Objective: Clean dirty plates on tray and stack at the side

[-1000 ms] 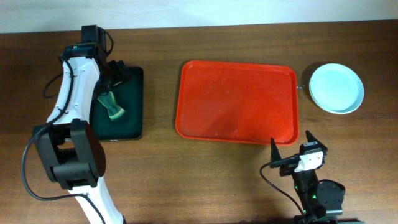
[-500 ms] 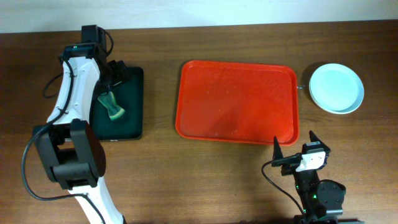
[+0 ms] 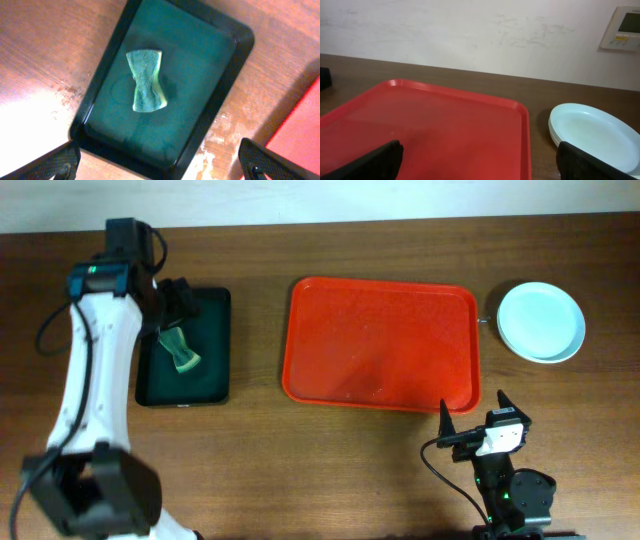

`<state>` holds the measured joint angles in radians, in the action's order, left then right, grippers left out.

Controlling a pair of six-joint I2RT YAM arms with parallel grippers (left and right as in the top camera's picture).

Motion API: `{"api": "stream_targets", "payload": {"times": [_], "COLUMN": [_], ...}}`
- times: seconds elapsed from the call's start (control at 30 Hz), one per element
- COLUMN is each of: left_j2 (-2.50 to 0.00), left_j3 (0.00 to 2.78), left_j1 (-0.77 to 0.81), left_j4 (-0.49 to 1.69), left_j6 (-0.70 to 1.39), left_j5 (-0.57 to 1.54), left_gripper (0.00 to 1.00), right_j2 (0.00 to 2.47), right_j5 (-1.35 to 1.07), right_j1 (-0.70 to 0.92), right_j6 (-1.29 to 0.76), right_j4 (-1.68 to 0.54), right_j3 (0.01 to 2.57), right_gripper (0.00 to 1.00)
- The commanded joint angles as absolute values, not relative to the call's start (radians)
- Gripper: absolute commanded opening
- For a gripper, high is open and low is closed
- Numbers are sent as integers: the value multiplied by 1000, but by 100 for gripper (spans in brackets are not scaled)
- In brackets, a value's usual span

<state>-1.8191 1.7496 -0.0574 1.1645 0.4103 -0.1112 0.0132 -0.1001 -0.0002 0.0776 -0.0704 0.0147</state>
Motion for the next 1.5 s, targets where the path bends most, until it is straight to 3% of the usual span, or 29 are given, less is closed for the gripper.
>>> {"api": "stream_targets", "payload": {"times": [0.0, 0.17, 0.33, 0.5, 0.57, 0.67, 1.0, 1.47], "left_j2": [-1601, -1039, -517, -288, -205, -133, -5, -5], "left_j3": [1472, 719, 377, 252, 121, 11, 8, 8], "left_j1": [-53, -53, -53, -36, 12, 22, -29, -29], "left_j4": [1014, 453, 337, 323, 184, 25, 77, 83], "left_j6": [258, 107, 107, 106, 106, 106, -1, 62], "left_j5": [-75, 95, 72, 113, 113, 109, 88, -4], "left_gripper": [99, 99, 99, 99, 99, 99, 99, 99], "right_j2": [3, 3, 3, 3, 3, 3, 3, 3], "right_j5": [-85, -85, -85, -85, -85, -85, -85, -85], "right_j1": [-7, -7, -7, -7, -7, -7, -7, -7], "right_j6": [66, 67, 66, 66, 66, 67, 66, 66], "right_j4": [-72, -72, -72, -72, -72, -72, -72, -72], "right_j3": [6, 6, 6, 6, 6, 6, 6, 6], "right_gripper": [98, 98, 98, 98, 98, 98, 98, 98]}}
